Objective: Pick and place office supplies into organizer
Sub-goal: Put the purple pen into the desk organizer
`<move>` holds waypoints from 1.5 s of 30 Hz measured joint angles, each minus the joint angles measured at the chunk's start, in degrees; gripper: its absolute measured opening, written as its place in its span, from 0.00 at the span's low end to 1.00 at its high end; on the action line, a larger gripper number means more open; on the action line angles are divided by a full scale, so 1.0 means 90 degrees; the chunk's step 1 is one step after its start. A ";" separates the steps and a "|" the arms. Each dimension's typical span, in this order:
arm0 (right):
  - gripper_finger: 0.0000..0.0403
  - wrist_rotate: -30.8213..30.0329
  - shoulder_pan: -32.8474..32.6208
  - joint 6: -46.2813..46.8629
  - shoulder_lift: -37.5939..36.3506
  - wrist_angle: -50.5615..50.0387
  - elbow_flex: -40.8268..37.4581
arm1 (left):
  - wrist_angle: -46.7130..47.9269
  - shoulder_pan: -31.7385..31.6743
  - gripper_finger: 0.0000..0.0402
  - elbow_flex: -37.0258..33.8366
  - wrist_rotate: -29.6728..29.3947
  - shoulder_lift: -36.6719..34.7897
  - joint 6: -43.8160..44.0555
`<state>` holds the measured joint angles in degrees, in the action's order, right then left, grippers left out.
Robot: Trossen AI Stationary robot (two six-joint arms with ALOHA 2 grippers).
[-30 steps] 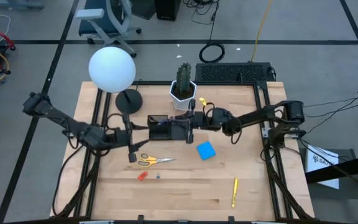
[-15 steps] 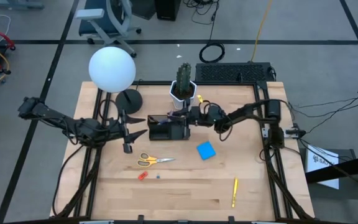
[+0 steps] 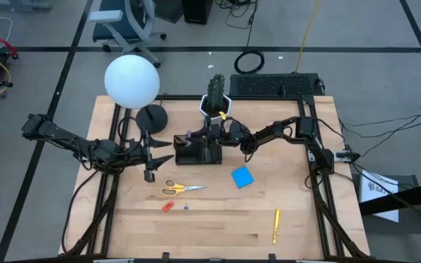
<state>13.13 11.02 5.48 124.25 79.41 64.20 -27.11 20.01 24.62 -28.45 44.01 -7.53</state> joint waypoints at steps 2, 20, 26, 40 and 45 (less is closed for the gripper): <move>0.08 0.0056 0.0037 0.0084 0.0009 -0.0022 0.0000 | -0.0004 0.0000 0.50 0.0000 0.0000 0.0000 0.0011; 0.08 -0.0136 0.0086 -0.0038 0.0006 -0.0786 0.0002 | -0.0024 0.0000 0.50 0.0000 -0.0002 0.0000 0.0015; 0.12 -0.0154 0.0087 -0.0024 0.0006 -0.0817 0.0002 | -0.0024 0.0000 0.50 0.0000 -0.0002 0.0000 0.0001; 0.15 -0.0157 0.0101 -0.0035 0.0006 -0.0887 0.0002 | -0.0114 0.0000 0.50 0.0000 0.0000 0.0001 -0.0023; 0.22 -0.0308 0.0101 -0.0040 0.0006 -0.1002 0.0002 | -0.0114 0.0000 0.50 0.0000 0.0000 0.0002 -0.0022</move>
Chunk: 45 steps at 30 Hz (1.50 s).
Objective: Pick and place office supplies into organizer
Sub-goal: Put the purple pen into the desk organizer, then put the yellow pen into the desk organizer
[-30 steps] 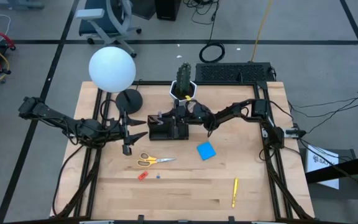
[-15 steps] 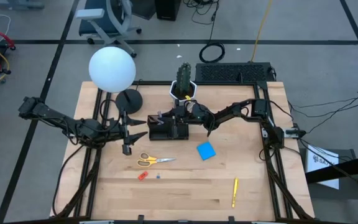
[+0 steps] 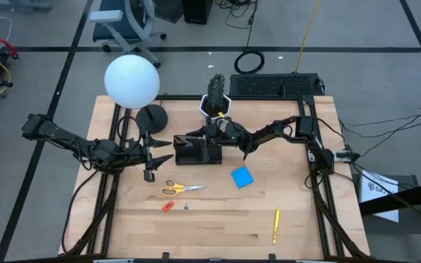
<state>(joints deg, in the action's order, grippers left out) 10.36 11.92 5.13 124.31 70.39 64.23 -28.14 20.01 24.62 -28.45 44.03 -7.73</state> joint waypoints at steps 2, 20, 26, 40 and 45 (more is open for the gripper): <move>0.25 -0.0004 0.0000 0.0000 0.0000 0.0000 0.0000 | 0.0000 0.0002 0.50 0.0000 0.0000 0.0000 0.0000; 0.29 0.0037 -0.0031 -0.0179 -0.0037 0.0541 -0.0005 | 0.0001 0.0002 0.50 0.0000 0.0005 -0.0001 0.0040; 0.30 0.0046 -0.0075 -0.0364 -0.0244 0.0313 -0.0020 | 0.0002 0.0018 0.50 0.0000 0.0015 0.0000 0.0063; 0.28 0.0021 -0.0479 -0.1647 -0.2800 -0.1997 -0.0862 | -0.0096 0.0304 0.50 0.0000 0.0017 -0.0002 -0.0130; 0.29 0.0023 -0.0618 -0.1649 -0.3855 -0.2720 -0.1303 | -0.0058 0.0311 0.50 0.0000 0.0017 -0.0002 -0.0099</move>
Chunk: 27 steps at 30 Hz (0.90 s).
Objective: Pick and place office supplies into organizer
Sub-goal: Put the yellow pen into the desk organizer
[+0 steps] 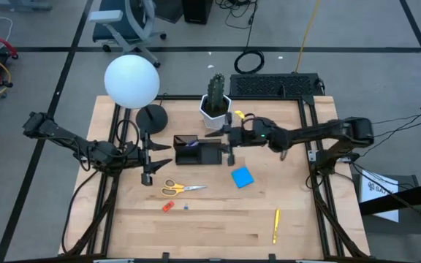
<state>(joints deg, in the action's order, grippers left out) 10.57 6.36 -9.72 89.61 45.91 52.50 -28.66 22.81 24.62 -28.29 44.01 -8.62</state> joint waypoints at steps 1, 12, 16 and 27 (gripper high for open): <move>0.29 0.0000 -0.0032 0.0001 -0.0182 -0.0077 -0.0085 | 0.0009 0.0000 0.50 0.0000 0.0000 0.0000 0.0025; 0.29 -0.0003 -0.0382 0.0009 -0.1716 -0.0481 -0.0898 | 0.0084 0.0000 0.50 0.0000 0.0074 0.0000 0.0161; 0.29 -0.0002 -0.0541 0.0004 -0.2080 -0.1134 -0.0919 | 0.0101 0.0000 0.50 0.0000 0.0078 0.0000 0.0135; 0.29 0.0000 -0.1183 -0.0064 -0.2331 -0.1919 -0.0919 | 0.0111 0.0000 0.50 0.0000 0.0080 0.0000 0.0140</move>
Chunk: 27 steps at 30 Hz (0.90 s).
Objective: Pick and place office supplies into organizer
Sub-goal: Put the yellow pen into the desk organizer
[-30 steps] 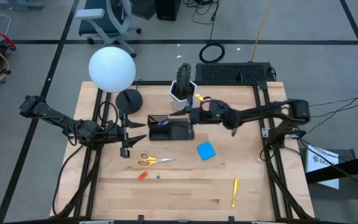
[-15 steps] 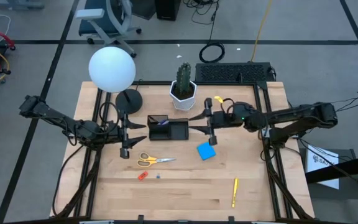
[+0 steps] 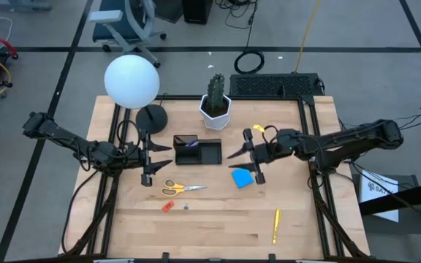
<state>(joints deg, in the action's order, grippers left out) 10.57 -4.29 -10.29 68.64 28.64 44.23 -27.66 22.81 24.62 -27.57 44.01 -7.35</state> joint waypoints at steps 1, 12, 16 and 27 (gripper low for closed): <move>0.29 -0.0001 -0.0070 0.0002 -0.0002 -0.0001 0.0000 | 0.0000 0.0000 0.50 0.0000 0.0000 0.0000 0.0002; 0.29 -0.2012 -0.1009 0.0350 0.0003 -0.1800 0.0686 | 0.0004 0.0000 0.50 0.0000 0.0007 0.0000 0.0044; 0.29 -0.2357 -0.1377 0.0853 0.0006 -0.2526 0.0809 | 0.0080 0.0000 0.50 0.0000 0.0007 0.0000 0.0097; 0.29 -0.2099 -0.2195 0.1945 0.0005 -0.4334 0.0840 | 0.0066 0.0000 0.50 0.0000 0.0007 0.0000 -0.0185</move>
<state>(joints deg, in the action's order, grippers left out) -8.33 -24.04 7.21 68.69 -10.36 51.79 -27.06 22.81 24.62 -27.51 44.01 -9.02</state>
